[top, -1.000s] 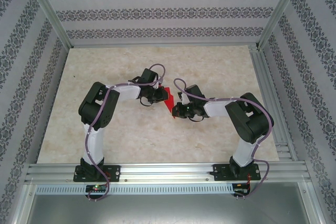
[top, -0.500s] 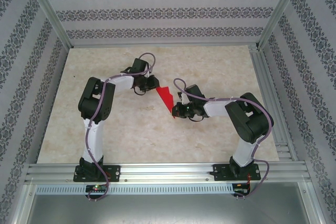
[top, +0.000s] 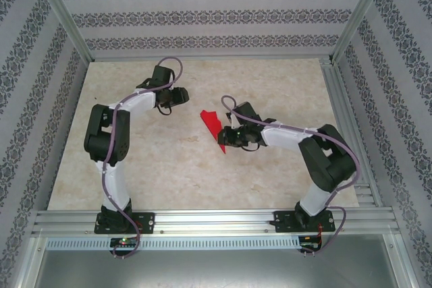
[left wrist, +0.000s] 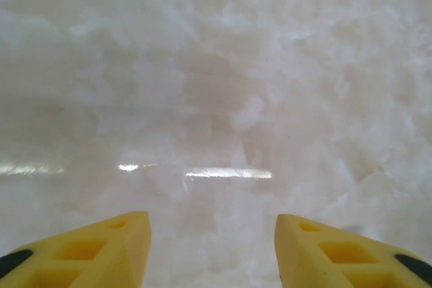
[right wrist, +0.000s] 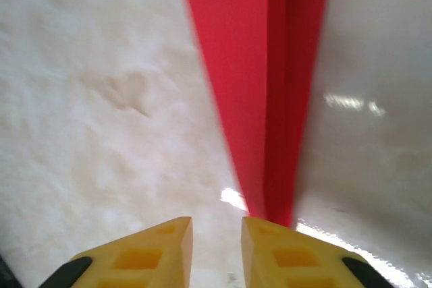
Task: Fold a paper plane with a square sheet of paper (pick it up from the middle)
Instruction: Fold the wing for the fifth time at the center of the table, then turn over a paper plane at the center of the table.
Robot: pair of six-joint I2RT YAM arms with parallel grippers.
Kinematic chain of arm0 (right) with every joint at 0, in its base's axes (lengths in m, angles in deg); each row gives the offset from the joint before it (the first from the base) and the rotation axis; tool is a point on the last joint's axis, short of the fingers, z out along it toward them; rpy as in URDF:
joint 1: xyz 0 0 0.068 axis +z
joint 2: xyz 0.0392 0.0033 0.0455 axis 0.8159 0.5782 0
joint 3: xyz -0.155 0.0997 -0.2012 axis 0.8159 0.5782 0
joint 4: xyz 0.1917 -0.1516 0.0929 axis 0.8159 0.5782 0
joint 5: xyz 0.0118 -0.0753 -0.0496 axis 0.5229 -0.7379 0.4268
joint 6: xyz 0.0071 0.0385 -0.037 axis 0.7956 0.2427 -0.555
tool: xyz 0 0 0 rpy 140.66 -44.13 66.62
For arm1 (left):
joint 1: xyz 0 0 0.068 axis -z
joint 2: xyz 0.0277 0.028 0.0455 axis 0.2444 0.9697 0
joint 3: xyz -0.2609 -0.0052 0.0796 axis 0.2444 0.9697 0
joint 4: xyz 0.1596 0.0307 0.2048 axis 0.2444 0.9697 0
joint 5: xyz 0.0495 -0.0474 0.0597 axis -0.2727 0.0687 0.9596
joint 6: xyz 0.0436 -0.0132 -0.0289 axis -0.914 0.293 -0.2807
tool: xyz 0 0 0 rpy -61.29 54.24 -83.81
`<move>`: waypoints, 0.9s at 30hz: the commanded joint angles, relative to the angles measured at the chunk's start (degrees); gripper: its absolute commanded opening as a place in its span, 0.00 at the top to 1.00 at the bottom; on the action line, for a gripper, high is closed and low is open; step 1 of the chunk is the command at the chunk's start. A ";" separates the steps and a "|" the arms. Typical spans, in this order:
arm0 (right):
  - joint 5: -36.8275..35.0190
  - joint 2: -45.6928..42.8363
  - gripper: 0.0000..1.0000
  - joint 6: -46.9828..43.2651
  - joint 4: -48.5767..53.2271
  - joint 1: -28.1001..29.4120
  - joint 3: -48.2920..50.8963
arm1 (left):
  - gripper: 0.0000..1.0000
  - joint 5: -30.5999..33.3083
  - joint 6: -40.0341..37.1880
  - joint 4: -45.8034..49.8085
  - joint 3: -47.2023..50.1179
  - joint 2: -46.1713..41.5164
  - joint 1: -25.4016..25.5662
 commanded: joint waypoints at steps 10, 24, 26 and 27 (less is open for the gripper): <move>-17.22 -22.06 0.36 -0.88 -0.29 -7.88 5.83 | 0.21 9.56 -0.15 7.92 7.13 -11.24 9.95; -21.47 -31.13 0.02 -9.84 -2.10 -21.00 15.64 | 0.00 29.56 5.77 22.10 -6.64 -1.61 29.75; -20.71 -31.27 0.02 -9.56 -3.08 -21.56 16.78 | 0.00 31.52 6.35 25.28 -10.75 1.60 31.18; -20.47 -31.14 0.02 -9.60 -3.30 -21.79 17.15 | 0.03 32.57 6.86 27.28 -13.19 3.45 31.66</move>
